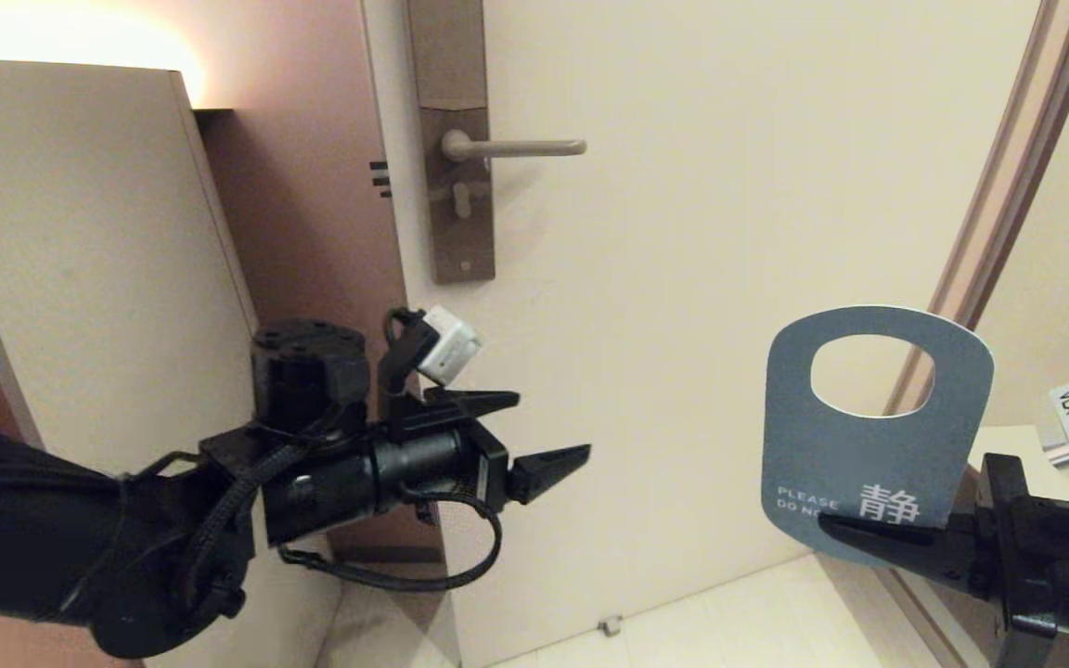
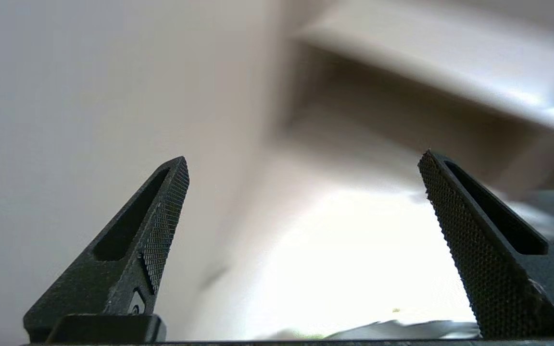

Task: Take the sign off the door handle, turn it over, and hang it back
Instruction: Hang the sign back with the other side facing out

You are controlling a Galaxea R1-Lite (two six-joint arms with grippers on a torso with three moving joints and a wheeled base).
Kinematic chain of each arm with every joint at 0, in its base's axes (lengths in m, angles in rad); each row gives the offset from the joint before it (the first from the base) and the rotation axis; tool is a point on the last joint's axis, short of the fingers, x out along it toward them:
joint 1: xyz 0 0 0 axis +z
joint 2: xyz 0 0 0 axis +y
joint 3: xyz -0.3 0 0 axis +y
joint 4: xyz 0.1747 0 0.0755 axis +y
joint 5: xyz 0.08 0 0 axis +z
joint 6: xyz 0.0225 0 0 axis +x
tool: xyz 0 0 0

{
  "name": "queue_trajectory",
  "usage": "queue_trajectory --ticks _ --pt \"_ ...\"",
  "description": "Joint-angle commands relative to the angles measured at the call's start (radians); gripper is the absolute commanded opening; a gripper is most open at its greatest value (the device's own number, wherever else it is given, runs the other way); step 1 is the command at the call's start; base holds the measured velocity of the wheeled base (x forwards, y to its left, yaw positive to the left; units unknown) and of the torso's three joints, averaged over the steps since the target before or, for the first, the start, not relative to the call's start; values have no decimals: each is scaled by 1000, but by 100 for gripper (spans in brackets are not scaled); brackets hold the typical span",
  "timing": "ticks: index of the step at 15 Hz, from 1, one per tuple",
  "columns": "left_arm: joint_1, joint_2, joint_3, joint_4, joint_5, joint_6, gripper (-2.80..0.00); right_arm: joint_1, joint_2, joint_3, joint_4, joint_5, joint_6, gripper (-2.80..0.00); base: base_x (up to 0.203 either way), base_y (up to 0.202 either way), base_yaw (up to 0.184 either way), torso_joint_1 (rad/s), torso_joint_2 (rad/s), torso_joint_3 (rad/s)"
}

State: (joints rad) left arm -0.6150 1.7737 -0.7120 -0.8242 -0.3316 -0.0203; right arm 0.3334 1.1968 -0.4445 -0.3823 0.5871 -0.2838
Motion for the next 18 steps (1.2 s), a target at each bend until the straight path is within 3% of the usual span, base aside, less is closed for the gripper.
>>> queue_trajectory --ticks 1,5,8,12,15,18 --pt "58 -95 4 112 165 14 0 -8 6 5 -3 5 -1 -280 0 0 0 0 0 0" --pt "259 -226 78 163 196 52 0 -20 16 0 -3 3 -1 -280 0 0 0 0 0 0" --pt "411 -395 268 175 190 100 0 -23 21 -11 -3 4 -1 -280 0 0 0 0 0 0" --pt "616 -652 507 225 188 120 0 -39 26 -14 -3 3 -1 -280 0 0 0 0 0 0" --pt "703 -769 622 234 190 116 0 -48 26 -14 -4 5 -3 -280 0 0 0 0 0 0" --pt "739 -832 671 235 190 112 0 -48 26 -16 -4 3 -3 -280 0 0 0 0 0 0"
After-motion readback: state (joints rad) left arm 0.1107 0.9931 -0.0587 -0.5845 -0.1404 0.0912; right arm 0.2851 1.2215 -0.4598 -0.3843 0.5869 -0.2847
